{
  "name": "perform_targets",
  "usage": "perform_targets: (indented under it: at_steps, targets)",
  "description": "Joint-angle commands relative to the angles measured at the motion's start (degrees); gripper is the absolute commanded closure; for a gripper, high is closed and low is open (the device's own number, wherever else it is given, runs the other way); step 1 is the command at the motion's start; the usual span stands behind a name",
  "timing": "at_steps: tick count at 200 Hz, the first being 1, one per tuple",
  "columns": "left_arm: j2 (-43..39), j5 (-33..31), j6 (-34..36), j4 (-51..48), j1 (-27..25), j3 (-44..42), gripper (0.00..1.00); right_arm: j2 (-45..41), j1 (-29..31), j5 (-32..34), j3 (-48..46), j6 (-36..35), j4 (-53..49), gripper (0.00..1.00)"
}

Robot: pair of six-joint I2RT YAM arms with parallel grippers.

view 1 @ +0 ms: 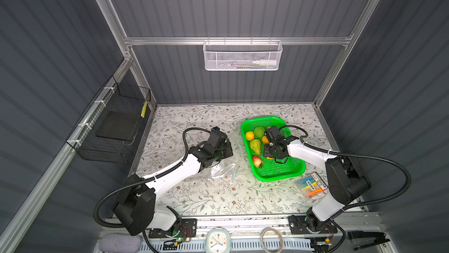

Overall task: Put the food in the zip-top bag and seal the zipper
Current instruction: 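Release the bag with the right gripper and grasp a yellow pear in the basket, then carry the yellow pear into the bag held open by the left gripper and release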

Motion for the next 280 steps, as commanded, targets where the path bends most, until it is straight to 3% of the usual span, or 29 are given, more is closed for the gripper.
perform_targets:
  at_steps: [1, 53, 98, 186, 280]
  targets:
    - [-0.31, -0.86, 0.46, -0.16, -0.36, -0.68, 1.00, -4.87, -0.24, -0.28, -0.15, -0.52, -1.74, 0.48]
    - [-0.92, 0.71, 1.06, 0.52, -0.36, -0.57, 1.00, -17.16, 0.23, -11.79, -1.63, -4.76, -2.04, 0.48]
    - [-1.58, 2.28, 1.63, 0.63, -0.32, -0.14, 1.00, -23.23, 3.19, -20.70, -2.90, -3.18, 4.25, 0.49]
    - [-4.17, 5.51, 1.10, 0.83, -0.36, 0.10, 1.00, -14.97, 13.89, -24.68, -0.03, 0.13, 17.37, 0.51]
    - [-5.84, 7.03, 0.36, 1.33, -0.34, -0.34, 1.00, -7.63, 15.79, -22.76, 3.27, 0.49, 17.46, 0.52]
